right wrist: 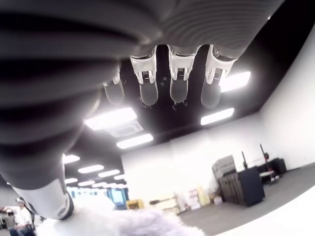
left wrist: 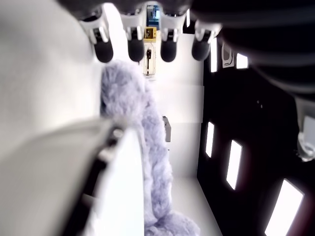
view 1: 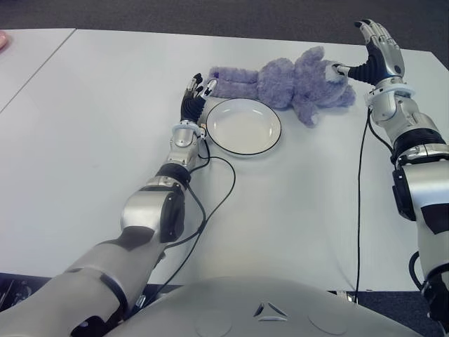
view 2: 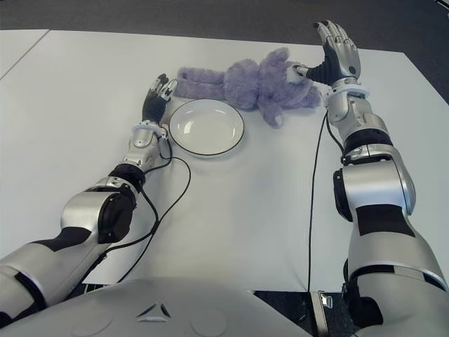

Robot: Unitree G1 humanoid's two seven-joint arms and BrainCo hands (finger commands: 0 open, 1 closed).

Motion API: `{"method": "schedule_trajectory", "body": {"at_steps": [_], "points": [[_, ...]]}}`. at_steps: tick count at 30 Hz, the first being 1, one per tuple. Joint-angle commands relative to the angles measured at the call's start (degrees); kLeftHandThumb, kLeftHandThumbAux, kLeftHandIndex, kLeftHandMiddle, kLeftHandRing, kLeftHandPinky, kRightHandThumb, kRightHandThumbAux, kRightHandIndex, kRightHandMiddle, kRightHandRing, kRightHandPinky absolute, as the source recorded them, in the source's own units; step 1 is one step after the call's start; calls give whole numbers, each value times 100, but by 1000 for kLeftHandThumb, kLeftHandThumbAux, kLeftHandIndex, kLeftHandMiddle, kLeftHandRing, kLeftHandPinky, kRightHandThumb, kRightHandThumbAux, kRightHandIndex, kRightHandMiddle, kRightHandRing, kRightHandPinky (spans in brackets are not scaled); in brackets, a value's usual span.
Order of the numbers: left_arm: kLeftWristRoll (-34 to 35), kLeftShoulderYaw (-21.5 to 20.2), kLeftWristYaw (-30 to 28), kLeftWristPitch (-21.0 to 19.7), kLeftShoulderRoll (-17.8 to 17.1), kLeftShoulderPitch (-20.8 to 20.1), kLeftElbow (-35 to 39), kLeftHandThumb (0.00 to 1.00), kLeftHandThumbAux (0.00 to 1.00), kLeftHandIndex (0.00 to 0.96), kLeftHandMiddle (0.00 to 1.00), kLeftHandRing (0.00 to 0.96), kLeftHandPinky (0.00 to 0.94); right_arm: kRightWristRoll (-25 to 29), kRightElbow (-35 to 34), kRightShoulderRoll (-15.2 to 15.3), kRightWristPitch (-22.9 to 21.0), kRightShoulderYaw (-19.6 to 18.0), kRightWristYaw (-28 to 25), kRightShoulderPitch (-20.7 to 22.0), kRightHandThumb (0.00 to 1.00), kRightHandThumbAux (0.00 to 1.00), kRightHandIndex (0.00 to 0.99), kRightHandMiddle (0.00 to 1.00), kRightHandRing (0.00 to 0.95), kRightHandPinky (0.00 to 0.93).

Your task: Put the doll into the plate.

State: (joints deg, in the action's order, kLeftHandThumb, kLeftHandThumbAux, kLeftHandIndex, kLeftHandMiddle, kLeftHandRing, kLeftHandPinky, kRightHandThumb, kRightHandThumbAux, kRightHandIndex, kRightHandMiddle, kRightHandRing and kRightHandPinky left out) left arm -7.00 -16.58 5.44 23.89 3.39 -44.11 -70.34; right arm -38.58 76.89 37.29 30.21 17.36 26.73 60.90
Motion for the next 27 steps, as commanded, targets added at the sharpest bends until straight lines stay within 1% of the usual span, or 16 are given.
{"method": "schedule_trajectory", "body": {"at_steps": [1,4,8,10,13,17,20,22,27], "points": [[-130,75,138,-561,88,1190,-840,0,422,0,10,6,17,88,122,-171,-150,-7,-232,105,232,683,42,0,32,163],[-135,87,178,-562,94,1160,-834,0,419,0,9,7,22,53,129,-180,-173,20,-219,119,256,682,40,0,42,188],[-145,108,215,-593,95,1138,-836,0,415,0,11,9,25,-12,132,-171,-191,74,-148,125,314,680,39,0,57,228],[-143,119,237,-615,102,1126,-839,0,413,0,13,10,26,-69,133,-157,-202,123,-79,127,353,682,40,0,66,250],[-131,123,242,-636,111,1117,-841,0,409,0,17,12,25,-132,137,-145,-225,178,-16,135,455,679,43,0,81,269],[-115,123,230,-647,122,1109,-843,0,406,0,19,13,26,-174,144,-134,-258,237,37,143,516,671,46,0,87,277],[-86,103,190,-668,139,1101,-844,0,402,0,20,13,26,-303,154,-99,-376,381,194,160,563,660,47,0,98,284],[-74,93,179,-682,147,1095,-845,0,399,0,20,13,26,-375,162,-79,-465,463,286,172,604,644,49,0,96,271],[-81,105,199,-708,171,1060,-844,0,394,0,19,13,24,-436,186,-52,-625,542,375,199,643,630,50,0,92,268]]}}
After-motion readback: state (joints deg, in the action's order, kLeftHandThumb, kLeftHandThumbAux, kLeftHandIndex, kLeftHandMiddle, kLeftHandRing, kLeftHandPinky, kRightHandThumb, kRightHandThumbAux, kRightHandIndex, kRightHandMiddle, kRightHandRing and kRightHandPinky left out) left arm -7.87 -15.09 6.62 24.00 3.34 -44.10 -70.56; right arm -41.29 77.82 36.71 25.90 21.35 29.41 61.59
